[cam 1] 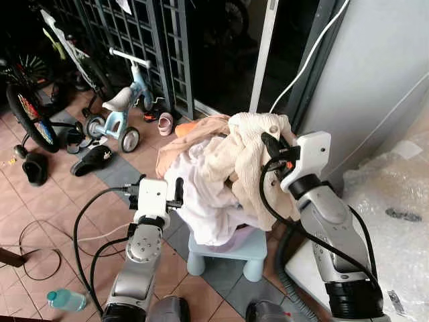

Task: Clothes washing

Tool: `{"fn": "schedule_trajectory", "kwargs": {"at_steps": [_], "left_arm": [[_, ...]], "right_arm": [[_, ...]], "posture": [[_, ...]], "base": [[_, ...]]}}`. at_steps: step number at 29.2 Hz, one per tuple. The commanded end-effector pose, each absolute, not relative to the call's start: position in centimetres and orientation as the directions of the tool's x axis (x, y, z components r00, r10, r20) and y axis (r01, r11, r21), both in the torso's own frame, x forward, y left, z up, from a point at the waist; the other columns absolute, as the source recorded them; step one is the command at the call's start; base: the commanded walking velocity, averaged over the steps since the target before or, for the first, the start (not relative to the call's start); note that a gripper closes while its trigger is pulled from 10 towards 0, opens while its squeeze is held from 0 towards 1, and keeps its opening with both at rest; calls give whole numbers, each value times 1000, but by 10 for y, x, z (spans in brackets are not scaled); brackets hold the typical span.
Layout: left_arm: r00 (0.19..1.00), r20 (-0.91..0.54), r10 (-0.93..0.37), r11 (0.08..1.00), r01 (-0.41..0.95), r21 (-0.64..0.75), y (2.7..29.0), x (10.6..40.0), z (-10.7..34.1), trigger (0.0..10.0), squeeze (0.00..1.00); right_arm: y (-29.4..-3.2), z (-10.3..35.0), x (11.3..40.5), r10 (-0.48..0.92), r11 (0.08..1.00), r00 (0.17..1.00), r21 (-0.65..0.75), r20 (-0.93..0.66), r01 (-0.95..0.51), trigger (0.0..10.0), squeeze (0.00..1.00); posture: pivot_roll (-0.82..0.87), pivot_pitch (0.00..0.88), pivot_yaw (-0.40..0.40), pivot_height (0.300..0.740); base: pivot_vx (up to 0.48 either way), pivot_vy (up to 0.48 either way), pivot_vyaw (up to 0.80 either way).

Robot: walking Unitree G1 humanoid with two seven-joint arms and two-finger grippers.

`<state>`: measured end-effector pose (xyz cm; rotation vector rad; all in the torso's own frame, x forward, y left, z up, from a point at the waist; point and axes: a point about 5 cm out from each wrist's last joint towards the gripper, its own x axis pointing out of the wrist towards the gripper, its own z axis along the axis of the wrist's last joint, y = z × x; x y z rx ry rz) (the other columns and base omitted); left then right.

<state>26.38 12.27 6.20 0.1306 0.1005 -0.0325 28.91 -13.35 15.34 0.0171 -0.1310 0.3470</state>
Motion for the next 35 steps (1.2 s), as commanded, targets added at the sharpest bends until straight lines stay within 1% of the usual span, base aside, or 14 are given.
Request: {"fn": "schedule_trajectory", "kwargs": {"at_steps": [1, 13, 18, 19, 21, 22, 23, 27, 35], "left_arm": [[994, -108, -24, 990, 38, 132, 124, 263, 61, 10000, 0], [994, -108, -27, 990, 42, 137, 125, 264, 60, 10000, 0], [994, -106, -28, 990, 43, 138, 125, 264, 61, 10000, 0], [994, -105, -28, 990, 42, 136, 125, 264, 61, 10000, 0], [994, -105, -28, 990, 42, 136, 125, 264, 61, 10000, 0], [994, -102, -27, 990, 41, 135, 125, 264, 61, 10000, 0], [994, -102, -27, 990, 41, 135, 125, 264, 61, 10000, 0], [995, -76, -71, 992, 79, 102, 124, 263, 65, 10000, 0], [994, -63, -88, 991, 94, 95, 125, 265, 67, 10000, 0]], "right_arm": [[-134, 156, 291, 331, 943, 932, -10, 148, -333, 10000, 0], [-134, 154, 291, 314, 949, 938, -16, 145, -315, 10000, 0], [-137, 154, 292, 287, 958, 947, -27, 143, -286, 10000, 0], [-140, 154, 294, 261, 965, 955, -38, 141, -258, 10000, 0], [-140, 154, 294, 261, 965, 955, -38, 141, -258, 10000, 0], [-145, 155, 296, 226, 974, 964, -45, 144, -221, 10000, 0], [-145, 155, 296, 226, 974, 964, -45, 144, -221, 10000, 0], [-167, 158, 304, 76, 994, 984, -87, 164, -62, 10000, 0], [-174, 157, 306, 19, 993, 985, -117, 169, 1, 10000, 0]], "posture": [[-63, 0, 51, 740], [-64, 0, 56, 740], [-65, 0, 57, 740], [-64, 0, 55, 740], [-64, 0, 55, 740], [-64, 0, 55, 740], [-64, 0, 55, 740], [-60, 0, 52, 740], [-60, 0, 53, 740]], "base": [[-307, 0, 0], [-273, 0, 0], [0, 0, 0], [0, 0, -694], [0, 0, -694], [0, 0, -775], [0, 0, -775], [0, 0, -775], [0, 0, -775]]}}
